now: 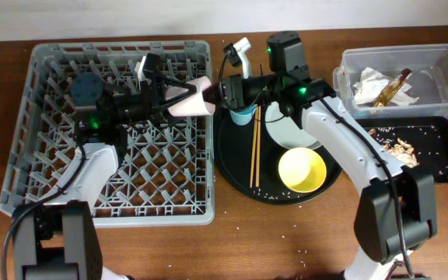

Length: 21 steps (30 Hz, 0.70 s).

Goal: Sort waste into correct bins and load items into the dishwasher rack
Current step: 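Place the pink cup upside down in the dish rack with left gripper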

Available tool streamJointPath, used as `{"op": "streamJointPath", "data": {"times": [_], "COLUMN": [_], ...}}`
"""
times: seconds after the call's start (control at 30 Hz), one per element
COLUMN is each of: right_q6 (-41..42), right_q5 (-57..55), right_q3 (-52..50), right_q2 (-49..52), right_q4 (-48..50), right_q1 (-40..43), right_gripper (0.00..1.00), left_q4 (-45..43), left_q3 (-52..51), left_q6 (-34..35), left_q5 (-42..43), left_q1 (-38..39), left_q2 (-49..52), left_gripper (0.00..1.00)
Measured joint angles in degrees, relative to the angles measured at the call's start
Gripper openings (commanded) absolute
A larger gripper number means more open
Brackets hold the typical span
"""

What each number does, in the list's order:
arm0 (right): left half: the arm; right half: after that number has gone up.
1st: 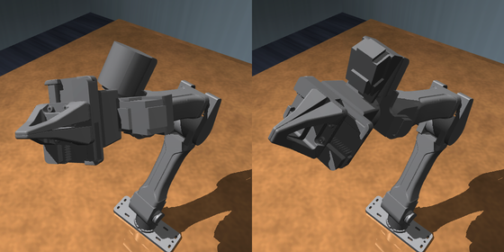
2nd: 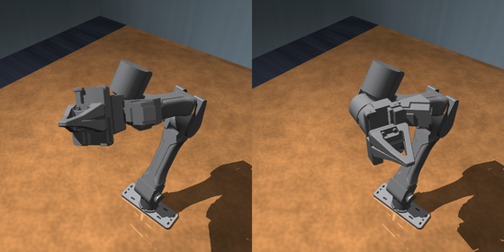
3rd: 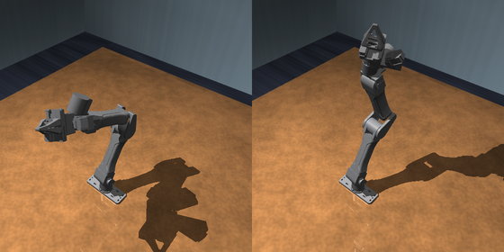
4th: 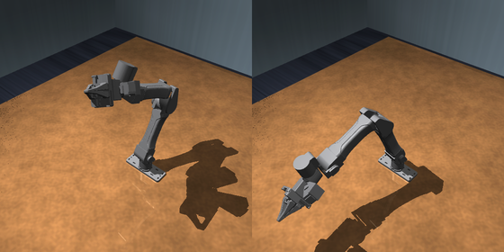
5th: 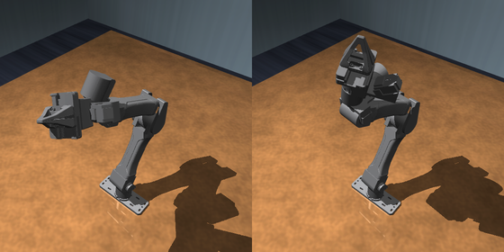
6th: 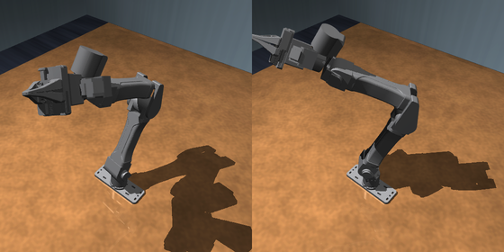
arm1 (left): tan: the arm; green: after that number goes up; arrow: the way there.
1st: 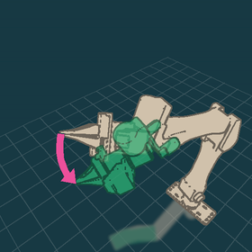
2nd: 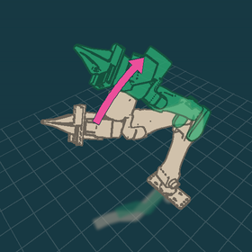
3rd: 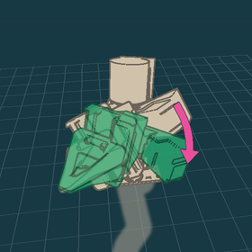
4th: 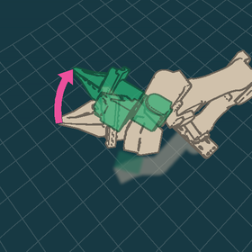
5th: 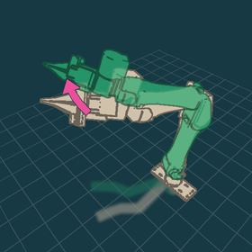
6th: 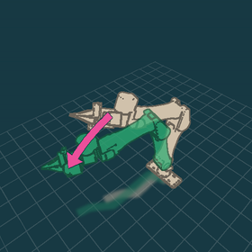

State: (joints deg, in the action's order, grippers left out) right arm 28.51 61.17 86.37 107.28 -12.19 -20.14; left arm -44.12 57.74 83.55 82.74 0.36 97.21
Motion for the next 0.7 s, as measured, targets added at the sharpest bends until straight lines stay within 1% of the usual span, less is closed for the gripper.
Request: {"op": "streamJointPath", "data": {"times": [0.03, 0.1, 0.13, 0.17, 0.2, 0.27, 0.33, 0.37, 0.4, 0.43, 0.47, 0.5, 0.57, 0.6, 0.63, 0.67, 0.7], "right_q6": [0.26, 0.79, 1.01, 1.07, 1.44, 1.20, 1.40, 1.18, 0.98, 0.90, -1.01, -2.14, -9.07, -12.11, -15.28, -17.84, -20.96], "right_q5": [0.22, 0.26, 0.48, 0.85, 0.59, -0.46, -1.81, -2.67, -3.87, -3.98, -4.09, -4.46, -8.07, -10.01, -13.60, -16.79, -19.96], "right_q3": [0.00, 0.00, 0.00, 0.00, 0.04, 0.04, 0.02, 0.02, 0.04, 0.02, 0.09, 0.07, 0.50, 0.85, 1.42, 1.49, 1.79], "right_q2": [0.15, 0.42, 0.48, 0.57, 0.68, 0.79, 0.81, 0.81, 0.83, 0.83, 0.83, 0.83, -1.57, -4.04, -6.97, -11.06, -16.39], "right_q4": [0.35, 0.74, 1.40, 1.49, 1.60, 1.57, 1.51, 1.38, 0.44, 0.13, -1.20, -2.38, -12.33, -15.67, -23.26, -25.57, -28.22], "right_q1": [-0.02, -0.02, 0.00, 0.00, 0.00, 0.00, 0.04, 0.24, 1.86, 3.54, 8.24, 11.23, 17.44, 18.34, 18.56, 18.64, 18.67], "right_gripper": [0.04, 0.04, 0.13, 0.21, 0.32, 0.50, 0.85, 0.91, 0.99, 0.99, 0.98, 0.98, 0.99, 0.98, 0.98, 0.99, 0.99], "left_q4": [0.04, 0.09, -0.04, -0.09, 0.13, 0.09, -0.13, -0.15, -2.08, -4.98, -10.27, -13.27, -13.07, -11.91, -7.63, -2.08, 8.98], "left_q3": [0.00, 0.00, 0.00, 0.02, 0.02, 0.02, 0.04, 0.04, 0.04, 0.00, 0.02, 0.57, 2.36, 4.24, 5.35, 7.45, 12.00], "left_q6": [-0.04, -0.02, -0.13, -0.22, -0.28, -0.17, -0.20, -0.20, -0.20, 0.02, 0.68, 1.14, 1.53, 1.57, 1.14, -0.81, -7.17], "left_q5": [0.00, 0.04, 0.07, 0.02, 0.13, 0.70, 1.55, 1.66, 2.16, 2.01, 1.99, 2.40, 1.05, -1.81, -4.74, -8.00, -10.82], "left_q1": [-0.02, 0.00, 0.07, 0.04, 0.22, 0.61, 1.01, 1.05, 0.52, -0.22, -2.14, -4.66, -6.25, -7.28, -7.78, -8.35, -8.81], "left_q2": [0.11, 0.33, 0.39, 0.44, 0.46, 0.70, 0.68, 0.68, 0.68, 0.81, 1.01, 0.79, 0.79, 0.79, 0.63, 0.76, 0.70], "left_gripper": [0.89, 0.70, 0.46, 0.42, 0.40, 0.40, 0.39, 0.39, 0.39, 0.39, 0.39, 0.39, 0.39, 0.38, 0.36, 0.36, 0.36]}}
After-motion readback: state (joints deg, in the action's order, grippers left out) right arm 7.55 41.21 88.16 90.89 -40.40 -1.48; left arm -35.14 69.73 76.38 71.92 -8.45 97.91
